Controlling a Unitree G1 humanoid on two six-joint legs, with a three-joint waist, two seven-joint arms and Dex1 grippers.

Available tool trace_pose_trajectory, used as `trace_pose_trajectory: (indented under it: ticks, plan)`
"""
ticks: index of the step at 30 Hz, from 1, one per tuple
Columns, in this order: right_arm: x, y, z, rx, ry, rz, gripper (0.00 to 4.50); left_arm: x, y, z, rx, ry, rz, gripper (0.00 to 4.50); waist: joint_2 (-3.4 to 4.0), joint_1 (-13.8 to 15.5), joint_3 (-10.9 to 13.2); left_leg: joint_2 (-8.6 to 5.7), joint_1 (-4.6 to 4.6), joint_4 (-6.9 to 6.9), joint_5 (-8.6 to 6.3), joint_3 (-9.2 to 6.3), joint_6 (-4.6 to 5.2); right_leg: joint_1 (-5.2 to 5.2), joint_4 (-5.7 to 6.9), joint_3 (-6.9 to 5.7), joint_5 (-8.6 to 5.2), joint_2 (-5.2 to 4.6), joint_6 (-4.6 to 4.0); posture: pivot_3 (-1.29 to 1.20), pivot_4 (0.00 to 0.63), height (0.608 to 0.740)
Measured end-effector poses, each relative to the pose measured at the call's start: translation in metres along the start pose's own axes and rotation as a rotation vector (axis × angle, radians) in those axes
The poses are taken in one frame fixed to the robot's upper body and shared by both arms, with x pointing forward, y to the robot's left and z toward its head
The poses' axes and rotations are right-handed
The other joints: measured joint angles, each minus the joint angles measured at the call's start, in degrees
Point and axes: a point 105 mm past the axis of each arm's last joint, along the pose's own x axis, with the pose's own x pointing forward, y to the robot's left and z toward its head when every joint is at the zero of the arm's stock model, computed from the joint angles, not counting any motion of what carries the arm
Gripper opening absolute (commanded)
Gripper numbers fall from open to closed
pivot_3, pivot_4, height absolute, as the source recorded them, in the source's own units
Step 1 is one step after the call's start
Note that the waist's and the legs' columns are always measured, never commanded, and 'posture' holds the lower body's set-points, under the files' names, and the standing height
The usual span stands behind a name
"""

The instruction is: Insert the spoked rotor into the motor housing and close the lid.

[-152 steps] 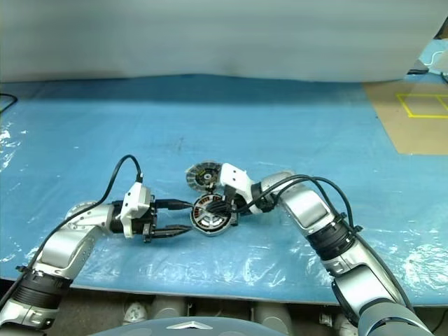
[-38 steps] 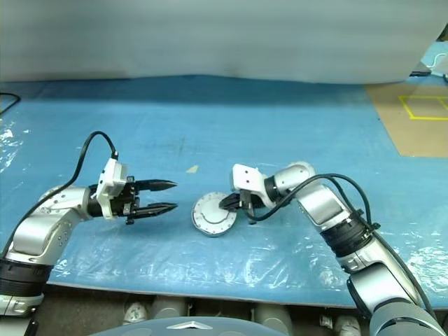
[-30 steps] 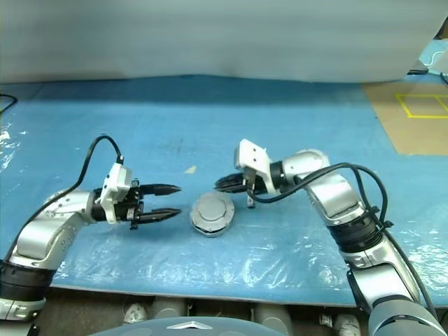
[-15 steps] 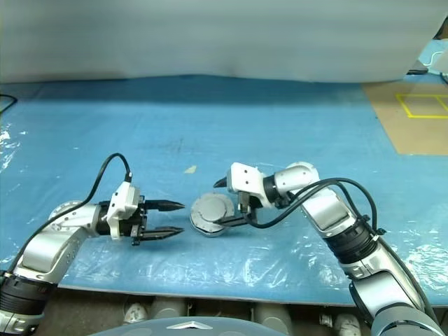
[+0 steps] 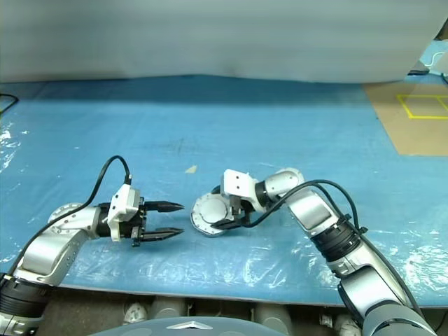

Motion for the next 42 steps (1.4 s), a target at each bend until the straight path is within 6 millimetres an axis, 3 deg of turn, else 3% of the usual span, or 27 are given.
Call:
trace_pose_trajectory:
  ticks: [2, 7, 8, 18, 42]
  plan:
    - [0.001, -0.001, 0.0, -0.01, -0.003, -0.004, 4.31, 0.0, 0.0, 0.0, 0.0, -0.001, 0.002, 2.74, 0.0, 0.0, 0.0, 0.0, 0.03, 0.0, 0.0, 0.0, 0.0, 0.02, 0.01, 0.0, 0.0, 0.0, 0.0, 0.0, 0.15, 0.74]
    - [0.004, 0.001, 0.001, -0.012, -0.009, 0.014, 3.01, 0.001, 0.001, 0.0, 0.0, -0.006, 0.009, 2.74, 0.0, 0.0, 0.0, -0.01, 0.12, 0.02, -0.01, 0.0, 0.01, 0.08, 0.05, 0.02, 0.0, -0.01, 0.0, 0.0, 0.15, 0.74]
    - [0.004, 0.001, 0.0, -0.01, -0.009, 0.013, 2.97, 0.001, 0.001, 0.001, 0.0, -0.006, 0.009, 2.74, 0.0, 0.0, 0.0, 0.0, 0.15, 0.03, -0.01, 0.0, 0.01, 0.1, 0.07, 0.02, 0.0, -0.01, 0.0, 0.0, 0.15, 0.74]
    - [0.005, -0.012, 0.004, 0.14, -0.04, -0.031, 2.97, 0.001, 0.002, 0.0, -0.002, -0.005, 0.01, 2.74, 0.0, 0.0, 0.0, 0.0, 0.1, 0.04, 0.0, 0.0, 0.0, 0.07, 0.07, 0.02, 0.01, 0.0, -0.02, 0.0, 0.15, 0.74]
    - [0.019, -0.016, -0.005, 0.168, -0.066, -0.12, 2.97, 0.002, 0.009, 0.0, 0.007, -0.012, 0.034, 2.74, -0.03, -0.1, 0.0, -0.02, 0.6, -0.02, -0.03, 0.01, 0.03, 0.44, 0.07, 0.09, 0.01, 0.0, -0.01, 0.0, 0.15, 0.74]
